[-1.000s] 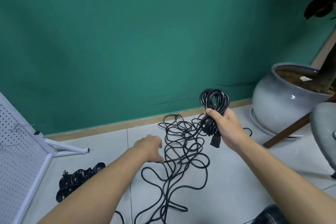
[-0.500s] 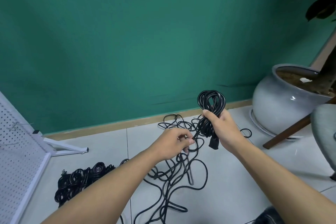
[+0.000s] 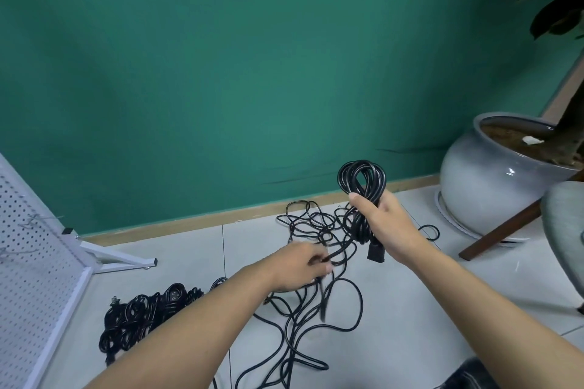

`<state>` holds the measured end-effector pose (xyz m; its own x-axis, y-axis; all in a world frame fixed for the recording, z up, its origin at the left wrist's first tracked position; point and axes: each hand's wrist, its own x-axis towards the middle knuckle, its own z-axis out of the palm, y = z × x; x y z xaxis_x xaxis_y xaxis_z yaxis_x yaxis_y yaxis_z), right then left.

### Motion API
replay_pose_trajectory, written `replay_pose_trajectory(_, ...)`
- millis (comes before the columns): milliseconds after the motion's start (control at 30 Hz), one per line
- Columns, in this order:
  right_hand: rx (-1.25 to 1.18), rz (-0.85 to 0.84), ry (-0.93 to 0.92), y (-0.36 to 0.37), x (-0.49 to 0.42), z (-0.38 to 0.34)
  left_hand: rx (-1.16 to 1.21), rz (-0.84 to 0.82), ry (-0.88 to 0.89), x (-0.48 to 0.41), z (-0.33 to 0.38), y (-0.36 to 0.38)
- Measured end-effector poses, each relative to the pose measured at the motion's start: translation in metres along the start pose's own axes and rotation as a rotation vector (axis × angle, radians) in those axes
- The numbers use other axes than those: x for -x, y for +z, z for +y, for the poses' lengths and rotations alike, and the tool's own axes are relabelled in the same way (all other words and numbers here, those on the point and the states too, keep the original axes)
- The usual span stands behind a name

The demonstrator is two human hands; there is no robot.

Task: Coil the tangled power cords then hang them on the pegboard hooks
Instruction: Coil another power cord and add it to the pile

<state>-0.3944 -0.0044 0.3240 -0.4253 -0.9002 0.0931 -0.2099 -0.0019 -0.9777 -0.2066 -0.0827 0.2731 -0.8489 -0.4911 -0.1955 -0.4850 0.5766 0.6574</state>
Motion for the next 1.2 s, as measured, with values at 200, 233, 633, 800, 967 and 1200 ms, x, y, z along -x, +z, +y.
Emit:
replay_pose_trajectory(200, 0.288, 0.022, 0.016, -0.011, -0.004, 0.010, -0.095, 0.147, 0.008, 0.002, -0.014, -0.026)
replay_pose_trajectory(233, 0.373, 0.007, 0.034, -0.011, -0.004, 0.012, -0.123, 0.227, 0.068, 0.002, -0.011, -0.033)
replay_pose_trajectory(633, 0.459, -0.523, 0.108, 0.005, 0.015, -0.010, -0.220, 0.547, 0.282, 0.010, 0.018, -0.055)
replay_pose_trajectory(800, 0.188, -0.574, 0.271, 0.009, 0.020, -0.013, 0.107, 0.484, 0.228, 0.011, 0.017, -0.064)
replay_pose_trajectory(967, 0.031, -0.559, 0.385, 0.015, 0.018, -0.008, 0.099, 0.377, 0.221, 0.010, 0.011, -0.064)
replay_pose_trajectory(1200, -0.128, -0.594, 0.451, 0.024, 0.017, -0.002, 0.163, 0.342, 0.194, 0.010, 0.004, -0.067)
